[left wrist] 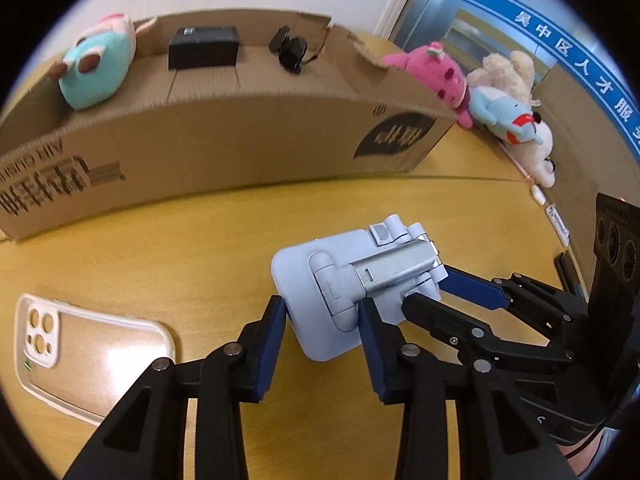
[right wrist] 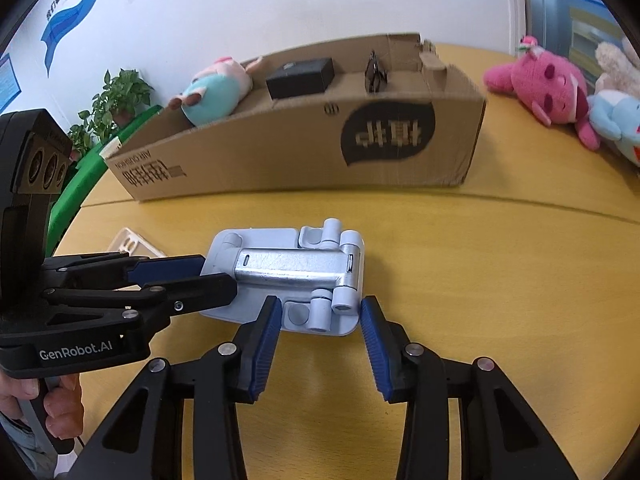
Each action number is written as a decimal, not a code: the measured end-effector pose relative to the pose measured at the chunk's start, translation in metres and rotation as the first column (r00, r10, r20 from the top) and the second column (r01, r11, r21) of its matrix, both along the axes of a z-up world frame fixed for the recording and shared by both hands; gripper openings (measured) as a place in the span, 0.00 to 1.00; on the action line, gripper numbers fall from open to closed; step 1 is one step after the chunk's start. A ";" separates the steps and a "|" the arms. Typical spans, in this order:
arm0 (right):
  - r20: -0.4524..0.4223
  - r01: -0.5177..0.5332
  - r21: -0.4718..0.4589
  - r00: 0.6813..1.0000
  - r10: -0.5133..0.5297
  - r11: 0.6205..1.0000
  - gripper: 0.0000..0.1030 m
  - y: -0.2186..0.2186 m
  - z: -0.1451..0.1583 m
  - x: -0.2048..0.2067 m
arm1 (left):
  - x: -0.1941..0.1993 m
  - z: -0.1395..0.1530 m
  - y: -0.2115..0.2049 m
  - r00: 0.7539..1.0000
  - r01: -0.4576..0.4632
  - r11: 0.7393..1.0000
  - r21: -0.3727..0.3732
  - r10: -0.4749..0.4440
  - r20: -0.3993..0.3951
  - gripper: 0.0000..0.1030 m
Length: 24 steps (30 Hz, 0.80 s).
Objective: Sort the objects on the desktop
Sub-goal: 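Close the left tool on the grey phone stand and lift it, then carry the phone stand with the left tool over the cardboard box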
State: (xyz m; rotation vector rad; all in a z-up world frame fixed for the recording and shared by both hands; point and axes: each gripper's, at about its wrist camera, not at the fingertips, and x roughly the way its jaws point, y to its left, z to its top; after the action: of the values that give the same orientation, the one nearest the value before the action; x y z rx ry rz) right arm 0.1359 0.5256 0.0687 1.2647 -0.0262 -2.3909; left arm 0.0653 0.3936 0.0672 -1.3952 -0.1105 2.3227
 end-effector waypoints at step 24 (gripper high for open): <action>-0.404 -0.115 -0.017 0.909 0.099 0.993 0.39 -0.106 0.191 -0.037 | -0.037 0.205 -0.078 0.862 -0.096 0.995 0.012 0.089 -0.500 0.35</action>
State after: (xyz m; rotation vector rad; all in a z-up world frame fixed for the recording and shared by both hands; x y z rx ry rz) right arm 0.0985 0.4197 0.2601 0.7133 0.1158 -2.4920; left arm 0.0286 0.3151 0.2727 -0.7606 -0.0053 2.6893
